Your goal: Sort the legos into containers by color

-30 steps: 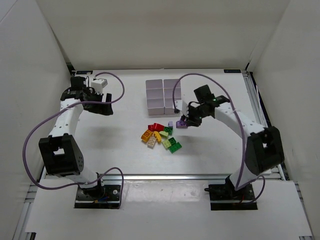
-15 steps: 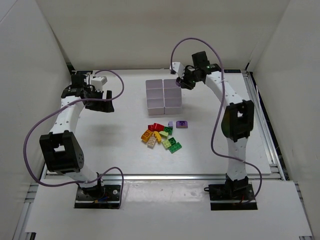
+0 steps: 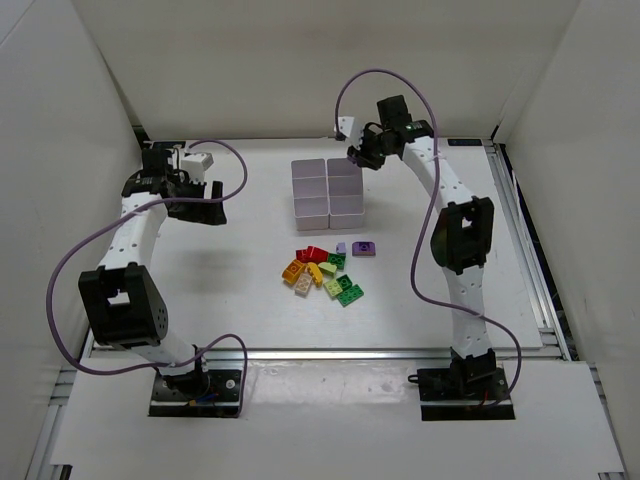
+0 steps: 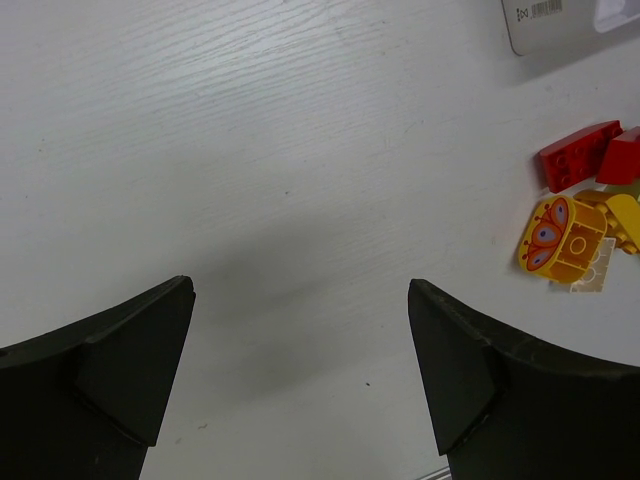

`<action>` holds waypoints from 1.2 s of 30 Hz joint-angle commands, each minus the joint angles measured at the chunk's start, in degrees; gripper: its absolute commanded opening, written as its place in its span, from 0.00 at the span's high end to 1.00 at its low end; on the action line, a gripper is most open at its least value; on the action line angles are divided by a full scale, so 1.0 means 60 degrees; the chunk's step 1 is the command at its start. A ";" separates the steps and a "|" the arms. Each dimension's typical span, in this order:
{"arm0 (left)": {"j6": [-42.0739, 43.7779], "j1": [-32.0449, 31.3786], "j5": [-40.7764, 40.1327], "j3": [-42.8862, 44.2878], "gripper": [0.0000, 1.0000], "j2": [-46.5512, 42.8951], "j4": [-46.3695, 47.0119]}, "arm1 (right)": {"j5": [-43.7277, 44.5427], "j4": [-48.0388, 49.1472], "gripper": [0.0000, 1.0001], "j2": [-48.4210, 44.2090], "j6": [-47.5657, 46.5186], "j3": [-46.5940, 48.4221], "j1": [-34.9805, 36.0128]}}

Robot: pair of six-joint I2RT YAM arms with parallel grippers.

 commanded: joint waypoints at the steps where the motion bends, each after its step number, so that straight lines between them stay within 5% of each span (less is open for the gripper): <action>1: 0.0056 -0.0040 -0.0074 -0.0044 0.01 -0.0381 0.0038 | -0.0038 0.0000 0.85 -0.0013 -0.0070 0.0367 0.0155; 9: 0.0144 -0.0040 0.0014 0.0014 0.01 -0.0249 0.0053 | -0.0039 0.0103 0.84 -0.0159 -0.0304 -0.0014 0.0389; 15: 0.0159 -0.0055 -0.0045 -0.0015 0.01 -0.0234 0.0023 | 0.0137 0.0366 0.55 -0.0160 -0.0217 -0.0146 0.0477; 24: 0.0129 -0.0055 -0.0001 -0.0132 0.01 -0.0307 0.0038 | 0.0518 0.0893 0.36 -0.0438 0.0003 -0.0673 0.0477; 29: 0.0158 -0.0040 -0.0001 -0.0278 0.00 -0.0497 0.0024 | -0.0812 -0.0217 0.35 -0.2397 0.0808 -0.1433 0.0039; 36: 0.0276 -0.0055 0.0219 -0.0659 0.00 -0.0674 0.0038 | -0.2454 -0.1564 0.35 -0.6353 0.0985 -0.5373 -0.0255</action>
